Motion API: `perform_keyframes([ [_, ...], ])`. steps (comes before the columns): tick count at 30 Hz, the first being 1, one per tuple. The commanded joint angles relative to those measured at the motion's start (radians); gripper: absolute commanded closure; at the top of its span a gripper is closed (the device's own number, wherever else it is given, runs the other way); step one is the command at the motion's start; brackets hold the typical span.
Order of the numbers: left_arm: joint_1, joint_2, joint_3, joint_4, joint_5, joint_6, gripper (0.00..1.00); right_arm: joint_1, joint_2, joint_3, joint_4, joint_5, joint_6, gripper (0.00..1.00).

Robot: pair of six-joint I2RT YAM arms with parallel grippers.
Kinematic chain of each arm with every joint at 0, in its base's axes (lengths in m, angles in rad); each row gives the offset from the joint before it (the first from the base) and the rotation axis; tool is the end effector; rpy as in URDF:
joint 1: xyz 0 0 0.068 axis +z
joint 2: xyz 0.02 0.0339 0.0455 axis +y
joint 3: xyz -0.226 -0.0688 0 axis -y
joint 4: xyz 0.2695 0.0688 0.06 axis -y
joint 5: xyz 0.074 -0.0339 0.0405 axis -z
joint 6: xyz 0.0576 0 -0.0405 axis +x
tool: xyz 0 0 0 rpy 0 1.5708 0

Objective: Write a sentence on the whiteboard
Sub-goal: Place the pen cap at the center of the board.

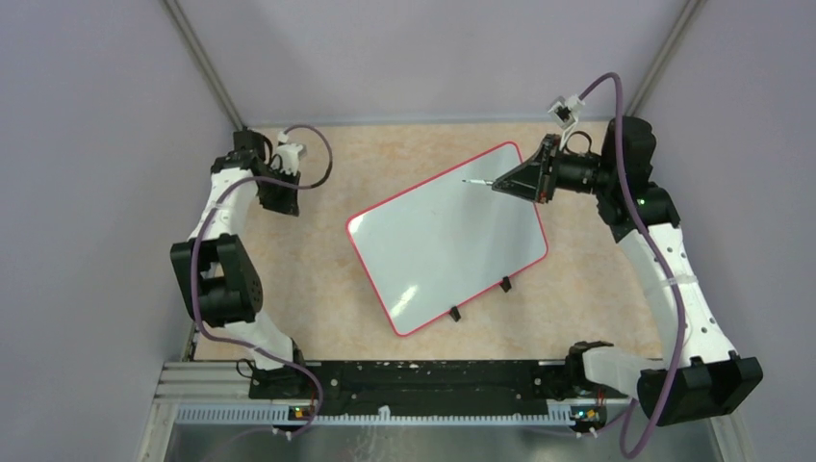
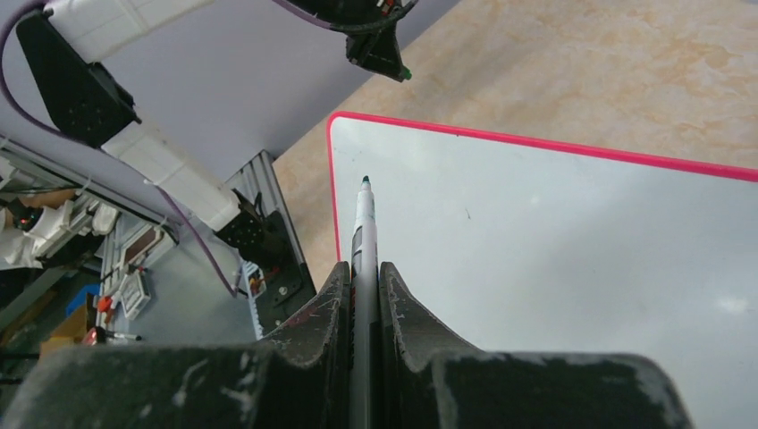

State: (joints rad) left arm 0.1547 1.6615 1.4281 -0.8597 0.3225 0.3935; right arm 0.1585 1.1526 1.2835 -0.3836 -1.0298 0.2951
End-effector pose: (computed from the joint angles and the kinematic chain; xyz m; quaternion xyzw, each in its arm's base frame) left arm 0.3740 0.0398 0.2204 0.1519 0.9477 -0.0870 0.2670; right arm 0.2765 0.0942 0.3888 -0.2539 0.7070 0.4992 0.4318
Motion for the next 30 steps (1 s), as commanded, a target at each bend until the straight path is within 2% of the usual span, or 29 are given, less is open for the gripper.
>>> perform_keyframes([
  [1, -0.018, 0.089, -0.019, -0.039, -0.115, 0.075, 0.99, -0.004, -0.046, 0.003, -0.075, 0.020, -0.136, 1.00],
  [16, -0.073, 0.267, -0.043, 0.036, -0.167, 0.040, 0.87, -0.003, -0.080, -0.048, -0.115, 0.046, -0.195, 1.00],
  [18, -0.074, 0.268, -0.044, 0.034, -0.162, 0.040, 0.83, -0.002, -0.079, -0.047, -0.124, 0.046, -0.202, 1.00],
  [25, -0.074, 0.243, -0.026, -0.020, -0.100, 0.048, 0.55, -0.003, -0.079, -0.035, -0.151, 0.050, -0.222, 1.00],
  [30, -0.073, 0.210, 0.022, -0.078, -0.043, 0.051, 0.46, -0.002, -0.077, -0.035, -0.149, 0.048, -0.223, 1.00],
])
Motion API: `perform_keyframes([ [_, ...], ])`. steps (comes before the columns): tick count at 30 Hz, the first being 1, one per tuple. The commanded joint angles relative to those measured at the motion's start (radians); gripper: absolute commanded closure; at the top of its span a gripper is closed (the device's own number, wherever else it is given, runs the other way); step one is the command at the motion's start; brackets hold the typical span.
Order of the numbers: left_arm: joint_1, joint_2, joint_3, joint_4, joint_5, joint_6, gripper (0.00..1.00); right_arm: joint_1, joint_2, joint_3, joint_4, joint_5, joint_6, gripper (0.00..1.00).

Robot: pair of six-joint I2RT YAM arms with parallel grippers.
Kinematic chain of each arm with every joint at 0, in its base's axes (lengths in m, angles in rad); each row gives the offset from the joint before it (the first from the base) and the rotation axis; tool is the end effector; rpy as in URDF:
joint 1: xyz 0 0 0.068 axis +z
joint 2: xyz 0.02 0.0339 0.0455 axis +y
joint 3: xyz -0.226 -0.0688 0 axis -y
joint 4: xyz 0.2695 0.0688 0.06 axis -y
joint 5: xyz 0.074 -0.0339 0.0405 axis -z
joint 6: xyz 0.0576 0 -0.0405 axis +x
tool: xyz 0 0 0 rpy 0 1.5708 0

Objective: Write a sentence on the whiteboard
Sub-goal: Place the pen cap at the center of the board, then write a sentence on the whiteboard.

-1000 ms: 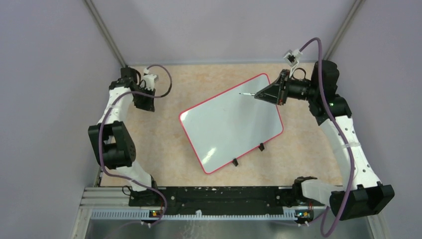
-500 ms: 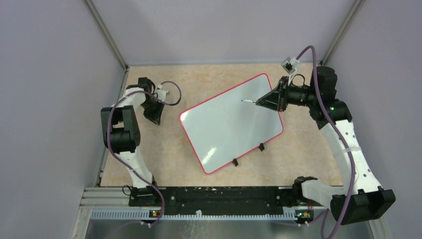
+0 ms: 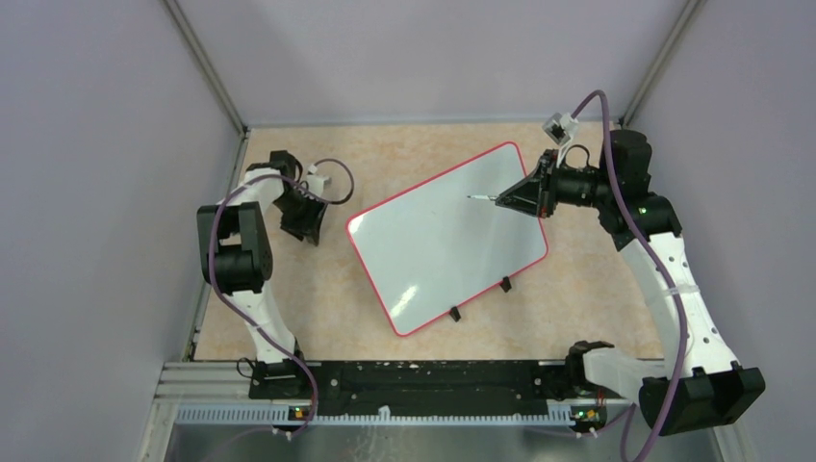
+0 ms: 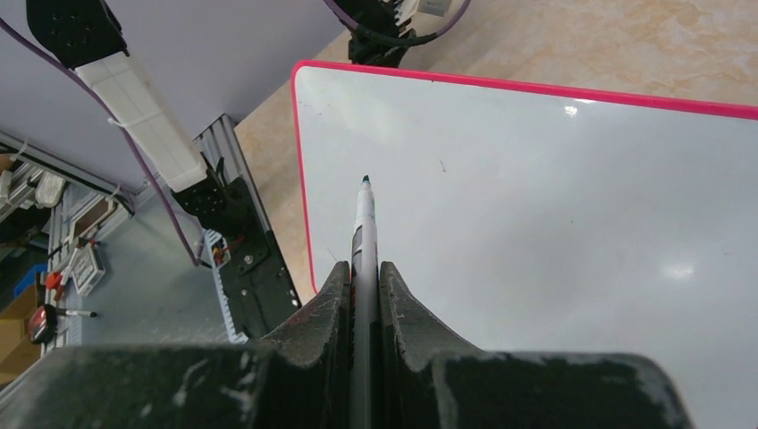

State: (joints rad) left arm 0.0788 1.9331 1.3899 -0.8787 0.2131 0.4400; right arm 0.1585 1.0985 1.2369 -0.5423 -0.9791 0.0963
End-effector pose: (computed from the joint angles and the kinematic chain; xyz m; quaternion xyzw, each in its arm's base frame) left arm 0.3809 0.0179 0.1080 0.1859 0.9740 -0.0835 0.0987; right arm 0.2624 0.0904 0.3697 -0.2818 0.7281 0.4510 0.4324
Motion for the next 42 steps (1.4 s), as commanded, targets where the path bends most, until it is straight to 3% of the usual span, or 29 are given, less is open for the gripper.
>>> perform_keyframes([
  [1, 0.003, -0.068, 0.078, -0.070, 0.079, 0.005, 0.43, -0.002, -0.024, 0.012, 0.010, -0.003, -0.024, 1.00],
  [7, 0.006, -0.082, 0.211, -0.136, 0.192, -0.002, 0.35, -0.002, -0.022, 0.012, 0.008, -0.003, -0.030, 1.00],
  [11, 0.012, -0.099, 0.313, -0.126, 0.397, 0.000, 0.31, -0.004, -0.025, 0.010, 0.007, 0.003, -0.032, 1.00],
  [18, 0.017, -0.096, 0.488, -0.099, 0.784, -0.122, 0.33, -0.003, -0.026, 0.008, 0.000, 0.008, -0.041, 1.00],
  [24, -0.010, -0.153, 0.407, 0.125, 1.150, -0.381, 0.37, -0.003, -0.030, -0.019, -0.014, 0.014, -0.084, 1.00],
  [32, -0.188, -0.188, 0.323, 0.134, 1.050, -0.376, 0.36, -0.004, -0.030, -0.042, -0.024, 0.024, -0.131, 1.00],
  [42, -0.288, -0.189, 0.244, 0.132, 0.966, -0.347, 0.45, -0.003, -0.037, -0.041, -0.047, 0.020, -0.147, 1.00],
])
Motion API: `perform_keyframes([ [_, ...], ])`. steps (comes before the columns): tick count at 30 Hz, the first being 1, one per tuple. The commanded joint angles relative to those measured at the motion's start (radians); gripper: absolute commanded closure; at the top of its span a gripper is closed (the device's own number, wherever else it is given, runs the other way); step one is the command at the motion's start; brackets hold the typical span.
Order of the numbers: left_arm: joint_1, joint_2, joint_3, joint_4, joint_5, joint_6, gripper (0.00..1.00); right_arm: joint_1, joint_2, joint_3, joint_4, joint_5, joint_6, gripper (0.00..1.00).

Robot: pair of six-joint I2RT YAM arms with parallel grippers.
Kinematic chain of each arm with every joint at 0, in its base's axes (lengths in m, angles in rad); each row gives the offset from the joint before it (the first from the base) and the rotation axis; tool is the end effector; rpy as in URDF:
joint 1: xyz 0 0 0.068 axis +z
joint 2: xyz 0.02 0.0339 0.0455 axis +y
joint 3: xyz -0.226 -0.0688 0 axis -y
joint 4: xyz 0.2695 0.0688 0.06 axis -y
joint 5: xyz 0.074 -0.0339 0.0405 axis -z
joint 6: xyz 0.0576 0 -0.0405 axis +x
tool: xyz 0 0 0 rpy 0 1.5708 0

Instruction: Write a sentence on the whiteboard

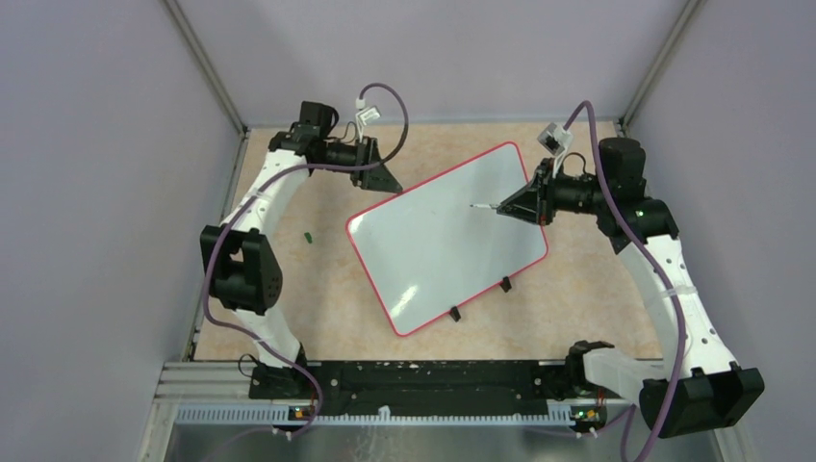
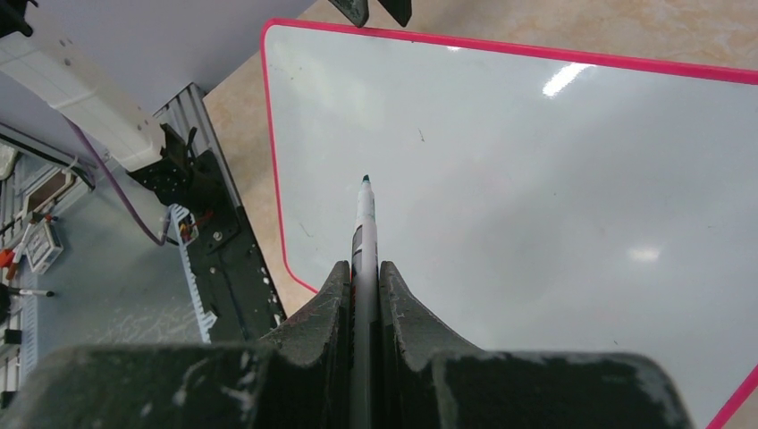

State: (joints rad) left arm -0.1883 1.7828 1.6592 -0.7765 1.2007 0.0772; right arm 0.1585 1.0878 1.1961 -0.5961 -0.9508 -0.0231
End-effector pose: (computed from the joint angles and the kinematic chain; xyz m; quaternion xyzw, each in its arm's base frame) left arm 0.3842 -0.1279 0.2865 0.2874 0.7477 -0.5477 0.2415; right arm 0.2606 0.0891 0.3521 -0.3040 0.7374 0.4223 0.4307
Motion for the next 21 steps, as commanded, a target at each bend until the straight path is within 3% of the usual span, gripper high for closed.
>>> perform_keyframes([
  [1, -0.027, -0.039, -0.031, 0.027, -0.023, 0.017, 0.48, -0.003, -0.026, 0.000, 0.006, -0.008, -0.028, 1.00],
  [11, -0.082, -0.026, -0.086, 0.025, 0.001, 0.021, 0.72, -0.003, -0.028, -0.010, 0.007, -0.022, -0.026, 1.00],
  [21, -0.131, -0.028, -0.127, 0.058, 0.010, -0.016, 0.80, -0.003, -0.032, -0.010, -0.010, -0.045, -0.039, 1.00],
])
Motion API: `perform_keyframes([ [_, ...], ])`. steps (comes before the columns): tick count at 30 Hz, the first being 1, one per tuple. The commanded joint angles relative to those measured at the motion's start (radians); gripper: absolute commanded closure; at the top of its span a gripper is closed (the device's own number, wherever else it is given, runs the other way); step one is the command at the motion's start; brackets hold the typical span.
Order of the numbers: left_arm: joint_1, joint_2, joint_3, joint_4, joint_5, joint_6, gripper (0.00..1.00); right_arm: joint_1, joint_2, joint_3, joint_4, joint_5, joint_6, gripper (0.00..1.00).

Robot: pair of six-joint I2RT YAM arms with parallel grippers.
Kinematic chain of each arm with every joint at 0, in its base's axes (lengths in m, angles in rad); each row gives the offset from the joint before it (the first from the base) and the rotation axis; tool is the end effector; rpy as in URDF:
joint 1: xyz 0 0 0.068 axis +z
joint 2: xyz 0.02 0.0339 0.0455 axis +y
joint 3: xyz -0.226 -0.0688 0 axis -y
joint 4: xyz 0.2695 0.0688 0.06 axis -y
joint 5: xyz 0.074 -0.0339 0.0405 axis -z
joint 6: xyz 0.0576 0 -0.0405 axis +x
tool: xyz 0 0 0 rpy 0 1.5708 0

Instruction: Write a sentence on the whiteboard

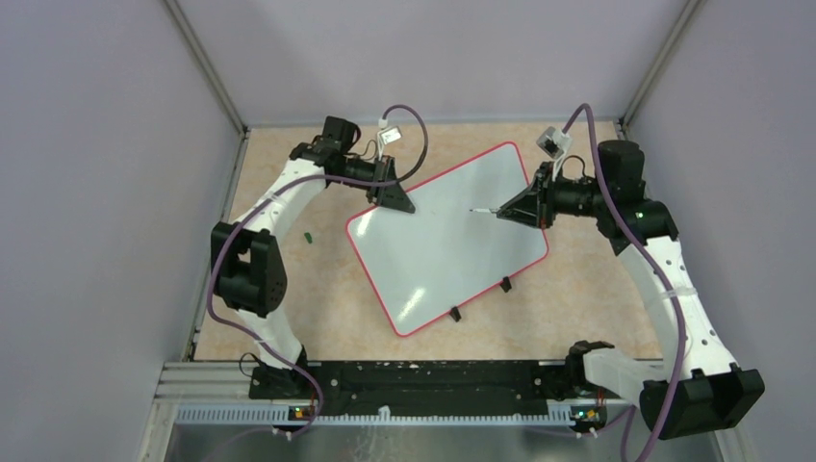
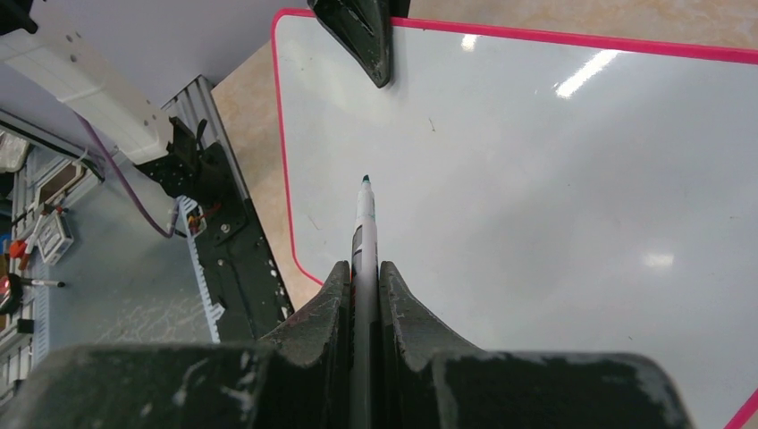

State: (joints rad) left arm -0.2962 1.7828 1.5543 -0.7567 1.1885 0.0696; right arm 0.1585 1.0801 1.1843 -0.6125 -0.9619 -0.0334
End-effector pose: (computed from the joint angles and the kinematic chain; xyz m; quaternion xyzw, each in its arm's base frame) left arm 0.3636 -0.1668 0.2523 0.3032 0.7507 -0.5597 0.1770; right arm 0.2579 0.0891 0.3485 -0.3065 0.7384 0.4262 0.4233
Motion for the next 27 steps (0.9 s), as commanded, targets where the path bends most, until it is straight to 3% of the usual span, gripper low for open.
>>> perform_keyframes([
  [1, -0.027, -0.028, -0.024, 0.037, 0.023, -0.006, 0.81, -0.003, -0.025, -0.001, 0.005, -0.036, -0.030, 1.00],
  [12, -0.084, -0.025, -0.038, 0.038, 0.001, 0.020, 0.87, -0.003, -0.030, -0.009, -0.006, -0.064, -0.048, 1.00],
  [17, -0.094, -0.022, -0.035, 0.035, -0.003, 0.022, 0.85, -0.001, -0.030, -0.005, -0.020, -0.080, -0.060, 1.00],
  [19, -0.095, -0.022, -0.027, 0.034, -0.005, 0.023, 0.78, 0.000, -0.031, -0.004, -0.027, -0.089, -0.067, 1.00],
  [27, -0.029, -0.075, 0.064, -0.037, -0.057, 0.073, 0.28, 0.040, -0.037, 0.004, -0.070, -0.047, -0.122, 1.00],
])
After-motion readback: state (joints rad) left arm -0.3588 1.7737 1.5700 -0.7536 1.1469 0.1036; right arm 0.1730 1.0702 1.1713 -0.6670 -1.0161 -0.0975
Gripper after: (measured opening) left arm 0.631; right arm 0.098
